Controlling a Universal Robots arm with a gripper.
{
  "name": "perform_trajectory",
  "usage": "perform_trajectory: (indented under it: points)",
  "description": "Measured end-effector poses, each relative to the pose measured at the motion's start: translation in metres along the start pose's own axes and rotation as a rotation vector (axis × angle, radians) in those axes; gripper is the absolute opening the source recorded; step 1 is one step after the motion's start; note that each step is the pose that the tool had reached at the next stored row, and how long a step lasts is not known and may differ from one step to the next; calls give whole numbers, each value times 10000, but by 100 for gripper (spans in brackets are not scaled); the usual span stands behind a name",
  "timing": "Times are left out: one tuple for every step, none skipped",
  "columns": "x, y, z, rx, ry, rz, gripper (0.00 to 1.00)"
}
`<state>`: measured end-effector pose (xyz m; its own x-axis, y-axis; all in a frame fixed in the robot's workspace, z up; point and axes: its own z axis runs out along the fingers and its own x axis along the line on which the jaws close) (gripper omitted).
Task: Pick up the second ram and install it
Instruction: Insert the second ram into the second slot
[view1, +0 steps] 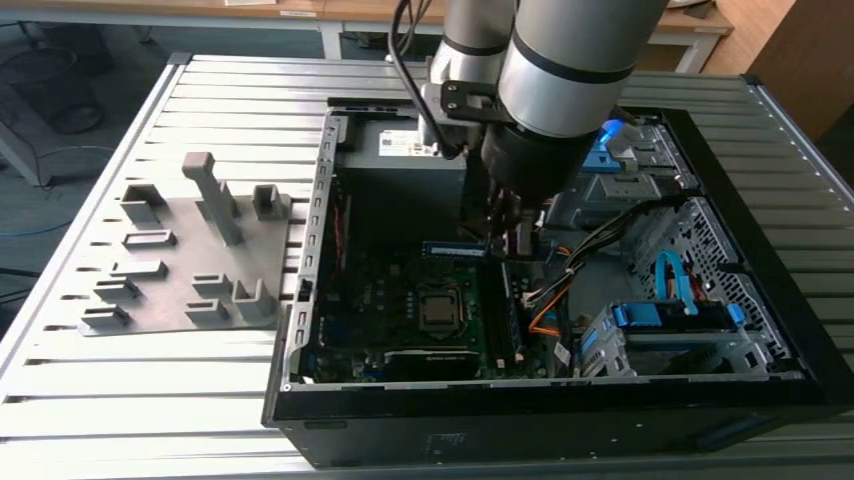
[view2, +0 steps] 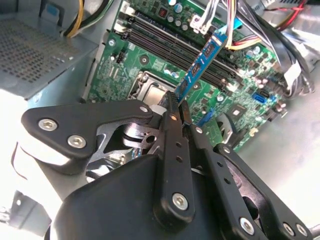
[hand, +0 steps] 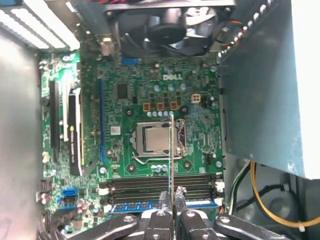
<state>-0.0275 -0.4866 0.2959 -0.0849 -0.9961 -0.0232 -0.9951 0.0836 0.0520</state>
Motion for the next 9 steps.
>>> perform_trajectory:
  points:
    - [0,0,0,3,-4,142,14]
    - [0,0,0,7,-10,290,14]
    - [0,0,1,10,-15,421,14]
    - [0,0,1,13,-20,554,14]
    - [0,0,1,16,-24,683,14]
    - [0,0,1,19,-28,811,14]
    - [0,0,2,23,-30,932,14]
    - [0,0,2,26,-33,1049,14]
    - [0,0,3,29,-34,1168,14]
